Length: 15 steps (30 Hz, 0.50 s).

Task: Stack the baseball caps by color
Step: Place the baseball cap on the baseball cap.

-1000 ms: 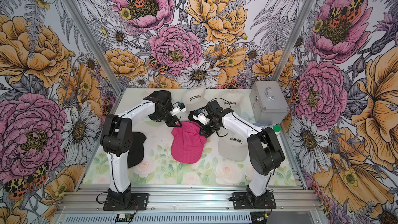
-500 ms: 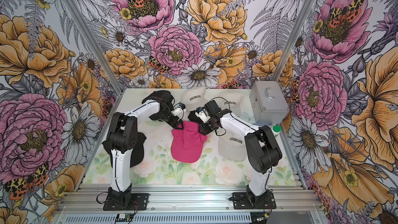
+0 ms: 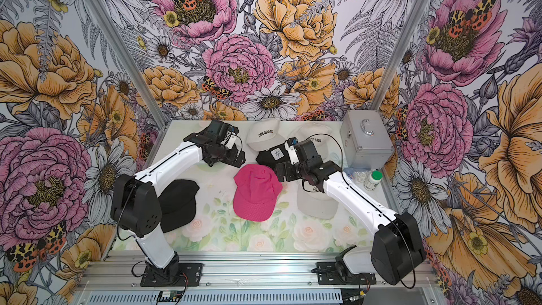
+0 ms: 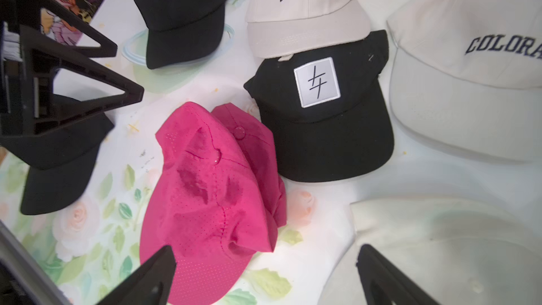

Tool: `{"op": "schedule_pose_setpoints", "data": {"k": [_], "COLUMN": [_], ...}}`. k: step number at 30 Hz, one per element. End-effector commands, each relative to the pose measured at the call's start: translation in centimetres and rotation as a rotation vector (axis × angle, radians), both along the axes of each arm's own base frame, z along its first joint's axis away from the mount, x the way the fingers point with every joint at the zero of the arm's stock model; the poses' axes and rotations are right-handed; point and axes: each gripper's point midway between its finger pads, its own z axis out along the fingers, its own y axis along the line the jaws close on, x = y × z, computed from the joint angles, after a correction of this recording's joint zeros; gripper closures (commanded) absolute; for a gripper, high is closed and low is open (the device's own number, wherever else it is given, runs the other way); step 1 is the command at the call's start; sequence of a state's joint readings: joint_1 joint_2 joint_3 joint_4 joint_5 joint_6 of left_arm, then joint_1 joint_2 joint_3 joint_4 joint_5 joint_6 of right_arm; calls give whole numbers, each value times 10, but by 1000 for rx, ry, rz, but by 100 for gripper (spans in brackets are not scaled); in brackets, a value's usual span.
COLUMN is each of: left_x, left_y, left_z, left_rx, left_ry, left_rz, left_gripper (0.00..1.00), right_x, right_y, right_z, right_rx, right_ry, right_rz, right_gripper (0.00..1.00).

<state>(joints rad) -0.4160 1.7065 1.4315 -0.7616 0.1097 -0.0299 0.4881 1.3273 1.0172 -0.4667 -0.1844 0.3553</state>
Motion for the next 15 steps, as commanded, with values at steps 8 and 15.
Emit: {"op": "schedule_pose_setpoints", "data": {"k": [8,15], "left_x": [-39,-15], "left_y": [-100,-89], "left_z": [19,-23], "left_rx": [-611,-605], "left_ry": [-36,2], "left_rz": [22,105], "left_gripper": [1,1], "right_x": [-6,12], "right_y": [56,72], "right_z": [-10,-42], "right_rx": [454,399], "right_ry": [78,114], "right_rz": [-34,-11], "right_gripper": [2,4]}}
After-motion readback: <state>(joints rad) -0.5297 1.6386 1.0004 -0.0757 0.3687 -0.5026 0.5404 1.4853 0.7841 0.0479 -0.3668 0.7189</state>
